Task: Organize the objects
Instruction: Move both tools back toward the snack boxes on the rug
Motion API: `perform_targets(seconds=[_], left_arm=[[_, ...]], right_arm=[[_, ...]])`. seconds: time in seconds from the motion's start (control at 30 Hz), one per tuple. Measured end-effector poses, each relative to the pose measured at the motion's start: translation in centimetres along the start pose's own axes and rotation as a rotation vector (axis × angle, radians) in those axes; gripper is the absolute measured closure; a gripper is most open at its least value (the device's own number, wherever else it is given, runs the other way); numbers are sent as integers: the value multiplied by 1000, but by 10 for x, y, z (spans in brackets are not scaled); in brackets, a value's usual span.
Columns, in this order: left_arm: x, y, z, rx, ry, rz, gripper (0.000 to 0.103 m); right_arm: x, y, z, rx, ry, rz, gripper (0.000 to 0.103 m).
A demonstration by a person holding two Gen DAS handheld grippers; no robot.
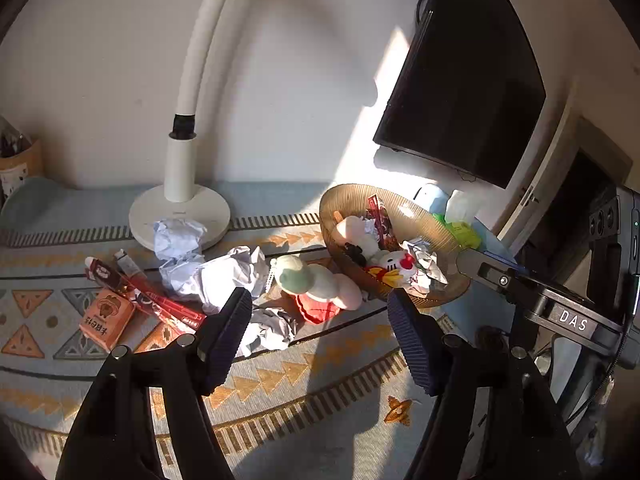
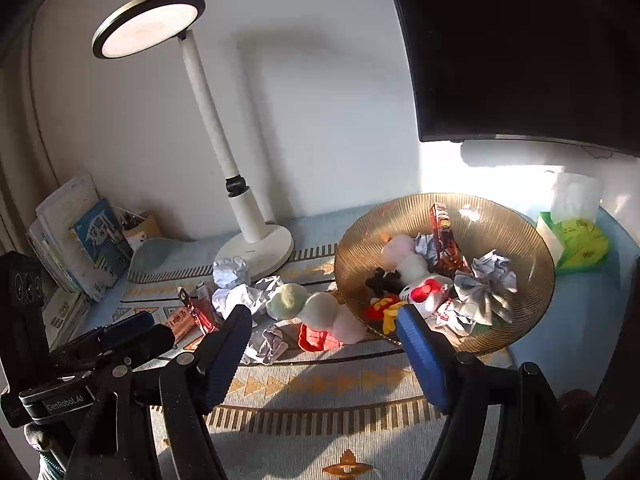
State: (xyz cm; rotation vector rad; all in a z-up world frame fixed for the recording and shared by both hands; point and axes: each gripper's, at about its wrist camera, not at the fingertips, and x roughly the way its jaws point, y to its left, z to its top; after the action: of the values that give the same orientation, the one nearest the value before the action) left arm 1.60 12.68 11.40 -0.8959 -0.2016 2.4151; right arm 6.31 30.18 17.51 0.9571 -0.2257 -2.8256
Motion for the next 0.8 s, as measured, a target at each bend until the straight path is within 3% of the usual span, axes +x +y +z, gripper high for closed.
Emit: perform_targets(seconds=[0.07,0.17,0.3,0.57,0.8], left_arm=[[-15,22,-18,-47,-14,79,17],[-17,55,-44,-120,29,165,16],[-10,80,-73,-232,67,196,17],[0,70,-84,-145,19,412,16],[2,90,-83,-230,59,311,16]], right_arm=[[13,15,-15,-25,39,32,24],[33,32,-35,-41,79,31,24],[59,43,-60,-34,156,48,24],[78,43,-79,-36,185,11,24],[82,46,-81,-56,203,0,24]])
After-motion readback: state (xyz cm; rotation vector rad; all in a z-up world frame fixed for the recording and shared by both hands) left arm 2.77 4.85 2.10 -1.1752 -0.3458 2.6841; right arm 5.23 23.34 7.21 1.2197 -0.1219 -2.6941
